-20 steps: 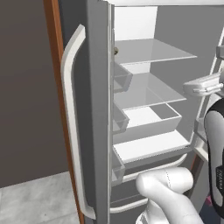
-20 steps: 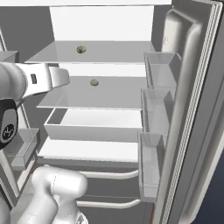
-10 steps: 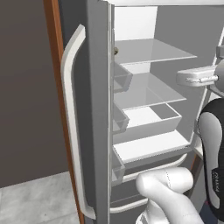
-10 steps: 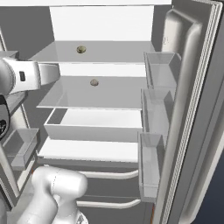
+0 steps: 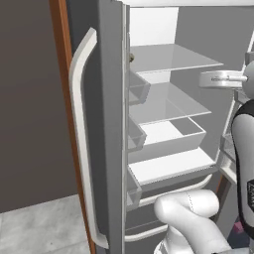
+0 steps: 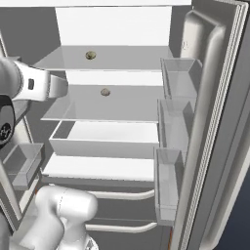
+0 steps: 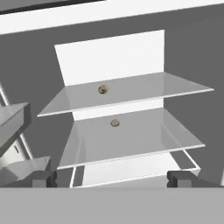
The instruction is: Pick the egg and butter from the fridge and place them by the bowl for mixing.
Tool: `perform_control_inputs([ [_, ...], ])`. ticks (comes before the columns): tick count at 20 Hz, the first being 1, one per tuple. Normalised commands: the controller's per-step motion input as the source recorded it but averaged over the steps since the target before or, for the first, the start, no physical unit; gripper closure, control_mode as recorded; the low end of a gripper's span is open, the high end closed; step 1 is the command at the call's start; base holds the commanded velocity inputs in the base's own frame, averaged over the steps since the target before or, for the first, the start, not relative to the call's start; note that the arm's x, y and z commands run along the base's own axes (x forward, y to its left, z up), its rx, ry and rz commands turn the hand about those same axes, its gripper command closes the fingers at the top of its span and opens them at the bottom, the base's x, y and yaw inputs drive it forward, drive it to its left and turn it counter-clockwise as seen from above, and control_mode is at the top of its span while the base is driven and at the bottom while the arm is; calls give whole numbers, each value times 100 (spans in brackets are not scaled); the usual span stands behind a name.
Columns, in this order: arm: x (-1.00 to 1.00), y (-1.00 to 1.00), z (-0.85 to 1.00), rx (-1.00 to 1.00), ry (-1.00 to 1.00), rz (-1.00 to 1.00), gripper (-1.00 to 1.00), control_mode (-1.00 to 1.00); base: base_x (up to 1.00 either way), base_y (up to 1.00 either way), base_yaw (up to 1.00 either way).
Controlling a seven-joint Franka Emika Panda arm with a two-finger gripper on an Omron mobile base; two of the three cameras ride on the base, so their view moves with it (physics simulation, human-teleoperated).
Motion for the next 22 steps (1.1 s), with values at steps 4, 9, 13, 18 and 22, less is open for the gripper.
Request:
perform_control_inputs([
  [4, 39, -14, 0, 0, 7, 6, -100, -100, 0, 0, 0],
  [9, 33, -21, 0, 0, 2, 10, -100, -100, 0, 0, 0],
  [13, 25, -2, 0, 0, 0, 3, -100, -100, 0, 0, 0],
  [18, 37, 0, -1, 0, 0, 0, -100, -100, 0, 0, 0],
  [22, 47, 0, -5, 0, 0, 0, -100, -100, 0, 0, 0],
])
